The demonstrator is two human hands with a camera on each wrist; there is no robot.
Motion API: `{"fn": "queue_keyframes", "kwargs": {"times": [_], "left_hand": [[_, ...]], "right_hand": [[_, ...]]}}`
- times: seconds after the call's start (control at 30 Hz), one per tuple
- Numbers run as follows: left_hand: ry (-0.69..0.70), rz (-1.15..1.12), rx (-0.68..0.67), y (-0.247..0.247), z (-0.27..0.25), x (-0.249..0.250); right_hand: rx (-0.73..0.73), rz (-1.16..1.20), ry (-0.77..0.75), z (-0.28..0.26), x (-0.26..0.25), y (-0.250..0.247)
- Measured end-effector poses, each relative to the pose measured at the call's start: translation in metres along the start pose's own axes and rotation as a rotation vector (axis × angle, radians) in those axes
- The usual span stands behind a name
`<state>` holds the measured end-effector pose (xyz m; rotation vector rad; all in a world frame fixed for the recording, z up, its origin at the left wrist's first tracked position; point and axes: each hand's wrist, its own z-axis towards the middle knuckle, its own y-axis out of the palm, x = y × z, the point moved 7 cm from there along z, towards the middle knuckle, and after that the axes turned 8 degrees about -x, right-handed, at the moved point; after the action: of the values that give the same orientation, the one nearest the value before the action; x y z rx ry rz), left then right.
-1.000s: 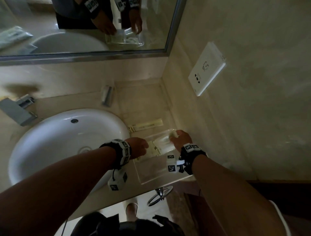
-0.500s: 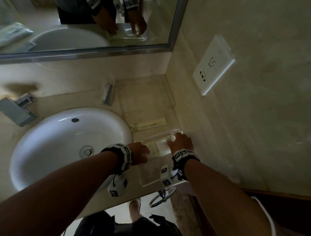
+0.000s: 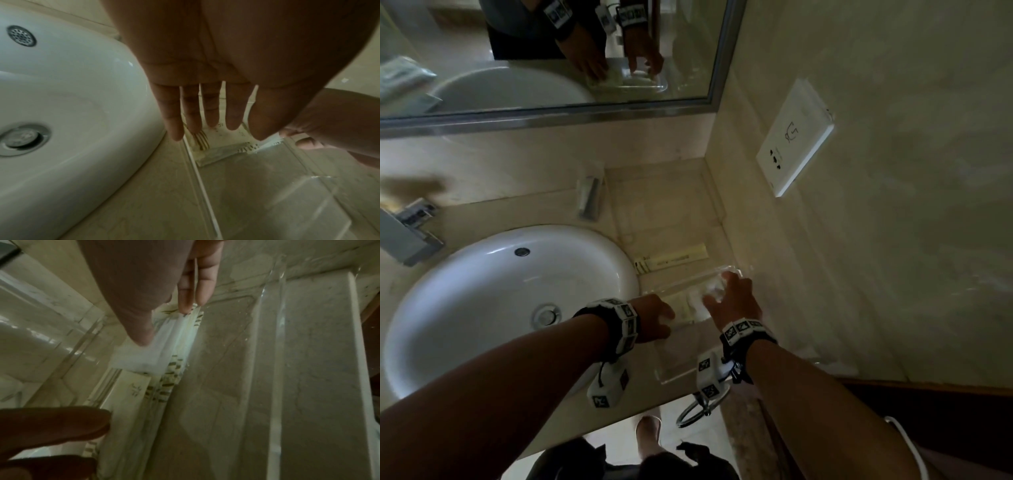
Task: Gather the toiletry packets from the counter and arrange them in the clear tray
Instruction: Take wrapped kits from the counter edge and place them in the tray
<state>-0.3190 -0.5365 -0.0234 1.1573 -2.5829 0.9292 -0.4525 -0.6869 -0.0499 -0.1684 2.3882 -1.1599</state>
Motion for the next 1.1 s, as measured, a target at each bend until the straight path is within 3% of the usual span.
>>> {"fn": "queue_keyframes", "kwargs": {"times": [0.2, 0.4, 0.7, 0.9, 1.1], "left_hand": [[0.005, 0.031, -0.006, 0.004, -0.003, 0.003], [0.005, 0.045, -0.014, 0.007, -0.004, -0.002], [-0.037, 0.020, -0.022, 0.008, -0.001, -0.008], [-0.016, 0.068, -0.055, 0.006, -0.004, -0.006], [-0.026, 0.029, -0.014, -0.005, -0.007, -0.007]], "right_hand": [[-0.039, -0.174, 0.055, 0.000, -0.004, 0.004], [0.015, -0.133, 0.032, 0.000, -0.010, 0.001], [-0.038, -0.110, 0.079, 0.011, -0.004, 0.006], [-0.015, 0.157, 0.051, 0.009, -0.004, 0.002], [0.060, 0.601, -0.026, -0.002, -0.010, -0.006]]}}
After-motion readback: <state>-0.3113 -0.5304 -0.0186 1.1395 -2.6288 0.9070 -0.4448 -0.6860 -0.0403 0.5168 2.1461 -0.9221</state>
